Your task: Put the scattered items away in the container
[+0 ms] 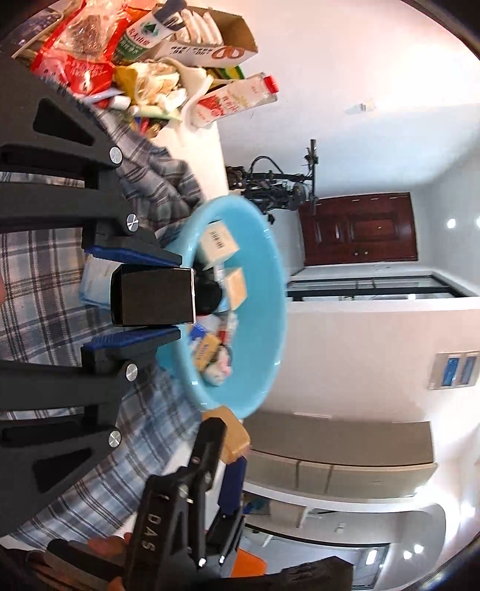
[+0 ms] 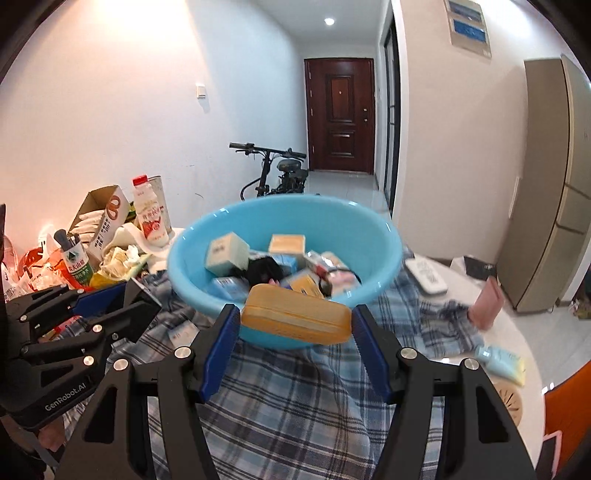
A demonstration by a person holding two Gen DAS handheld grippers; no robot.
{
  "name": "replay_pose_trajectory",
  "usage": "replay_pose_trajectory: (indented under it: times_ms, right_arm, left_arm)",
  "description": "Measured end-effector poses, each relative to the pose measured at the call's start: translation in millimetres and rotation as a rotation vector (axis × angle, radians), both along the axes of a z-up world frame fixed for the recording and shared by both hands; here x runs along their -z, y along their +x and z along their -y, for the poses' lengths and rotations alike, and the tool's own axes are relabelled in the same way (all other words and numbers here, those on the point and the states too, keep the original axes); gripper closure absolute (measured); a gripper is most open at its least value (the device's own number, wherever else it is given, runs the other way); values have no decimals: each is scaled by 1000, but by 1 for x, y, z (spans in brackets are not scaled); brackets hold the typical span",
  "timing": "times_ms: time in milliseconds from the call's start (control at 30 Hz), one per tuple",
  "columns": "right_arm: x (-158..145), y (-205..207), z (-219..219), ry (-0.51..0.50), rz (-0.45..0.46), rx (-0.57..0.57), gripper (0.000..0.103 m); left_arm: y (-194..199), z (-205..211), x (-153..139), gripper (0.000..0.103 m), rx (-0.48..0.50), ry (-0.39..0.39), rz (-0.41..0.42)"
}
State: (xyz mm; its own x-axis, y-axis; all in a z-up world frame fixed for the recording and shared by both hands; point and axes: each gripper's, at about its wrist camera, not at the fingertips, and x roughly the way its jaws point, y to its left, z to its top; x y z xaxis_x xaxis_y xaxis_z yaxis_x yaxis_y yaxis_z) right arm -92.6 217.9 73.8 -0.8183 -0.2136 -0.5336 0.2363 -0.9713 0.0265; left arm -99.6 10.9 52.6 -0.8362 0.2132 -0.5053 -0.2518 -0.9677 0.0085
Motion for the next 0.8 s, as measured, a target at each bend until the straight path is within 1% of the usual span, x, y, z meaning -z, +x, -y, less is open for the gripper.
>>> replay_pose_trajectory:
  times_ms: [167, 300, 467, 800]
  right_arm:
    - [-28, 3, 14, 10, -44, -13, 38]
    - [-44, 2, 23, 15, -69, -17, 38]
    - [-55, -3, 30, 21, -84, -14, 38]
    - [-61, -35, 34, 13, -86, -16, 38]
  left_arm:
    - [-1, 12, -23, 73, -23, 27, -35]
    - [-7, 17, -38, 73, -31, 47, -56]
    - [-15, 16, -49, 73, -30, 51, -85]
    - [-53, 15, -52, 73, -43, 46, -81]
